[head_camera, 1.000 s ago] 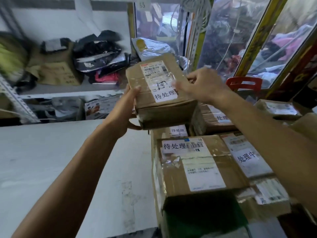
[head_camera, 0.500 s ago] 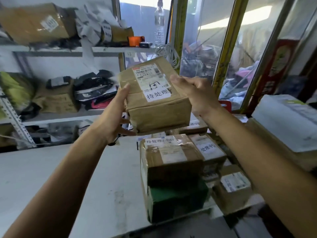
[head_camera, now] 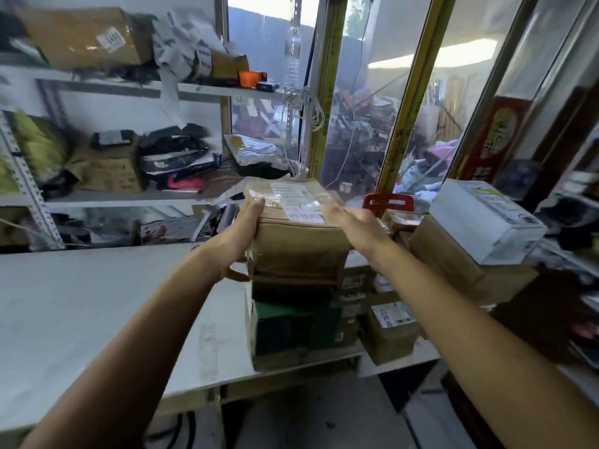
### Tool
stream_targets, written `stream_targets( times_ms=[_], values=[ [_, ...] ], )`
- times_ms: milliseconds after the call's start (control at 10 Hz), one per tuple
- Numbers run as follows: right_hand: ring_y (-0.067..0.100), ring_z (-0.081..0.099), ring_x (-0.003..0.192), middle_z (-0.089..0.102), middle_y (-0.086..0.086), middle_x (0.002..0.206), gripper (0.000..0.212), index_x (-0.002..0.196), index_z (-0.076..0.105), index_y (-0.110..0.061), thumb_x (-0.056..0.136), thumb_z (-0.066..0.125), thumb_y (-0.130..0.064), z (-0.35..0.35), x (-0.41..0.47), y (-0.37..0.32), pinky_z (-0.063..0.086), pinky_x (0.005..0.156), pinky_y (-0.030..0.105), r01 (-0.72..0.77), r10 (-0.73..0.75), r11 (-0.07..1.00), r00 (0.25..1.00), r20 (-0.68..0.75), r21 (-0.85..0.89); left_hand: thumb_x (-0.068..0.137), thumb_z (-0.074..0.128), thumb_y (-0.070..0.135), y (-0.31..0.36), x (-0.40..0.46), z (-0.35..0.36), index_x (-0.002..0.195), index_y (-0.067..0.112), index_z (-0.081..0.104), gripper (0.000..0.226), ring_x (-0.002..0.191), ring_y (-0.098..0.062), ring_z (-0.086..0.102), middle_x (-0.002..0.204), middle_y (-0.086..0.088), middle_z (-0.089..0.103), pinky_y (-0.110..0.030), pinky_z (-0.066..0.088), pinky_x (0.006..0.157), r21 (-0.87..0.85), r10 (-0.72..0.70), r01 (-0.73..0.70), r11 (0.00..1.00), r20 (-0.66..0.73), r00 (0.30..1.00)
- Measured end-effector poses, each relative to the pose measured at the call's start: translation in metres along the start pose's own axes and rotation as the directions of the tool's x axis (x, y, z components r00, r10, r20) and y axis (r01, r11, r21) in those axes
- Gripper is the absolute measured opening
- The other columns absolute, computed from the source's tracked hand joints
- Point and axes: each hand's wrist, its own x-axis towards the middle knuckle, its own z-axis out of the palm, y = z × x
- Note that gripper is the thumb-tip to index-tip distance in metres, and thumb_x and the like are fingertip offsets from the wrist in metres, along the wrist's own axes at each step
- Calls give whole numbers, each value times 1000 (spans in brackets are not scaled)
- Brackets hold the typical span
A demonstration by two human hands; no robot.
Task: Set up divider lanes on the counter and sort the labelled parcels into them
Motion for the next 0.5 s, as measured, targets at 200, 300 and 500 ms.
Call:
stream_targets(
  times_ms=[200, 300, 500],
  values=[
    [16, 55, 121, 61, -5, 131, 65, 143, 56, -23, 91, 60, -62, 3, -8, 11, 44, 89, 28, 55, -55, 997, 998, -11, 48, 102, 30, 67, -4, -25, 20, 149, 35, 43, 58, 132, -28, 50, 147, -6, 50, -53, 40, 113, -89, 94, -103, 991, -92, 991],
    [12, 49, 121, 52, -9, 136, 70, 148, 50, -22, 92, 56, -65, -4, -11, 14, 39, 93, 32, 76, -77, 993, 997, 8, 86, 101, 33, 67, -8, -38, 32, 115, 46, 55, 34, 101, -11, 57, 119, 5, 60, -41, 49, 87, -173, 127, -150, 973, -139, 982],
    [18, 63, 110, 65, -1, 119, 43, 133, 59, -18, 107, 40, -45, -36, -20, 59, 50, 99, 42, 103, -94, 993, 987, -134, 59, 102, 40, 60, -49, -45, 60, 133, 31, 48, 43, 106, -13, 58, 123, 2, 58, -43, 51, 89, -135, 239, -323, 937, -426, 872]
  ],
)
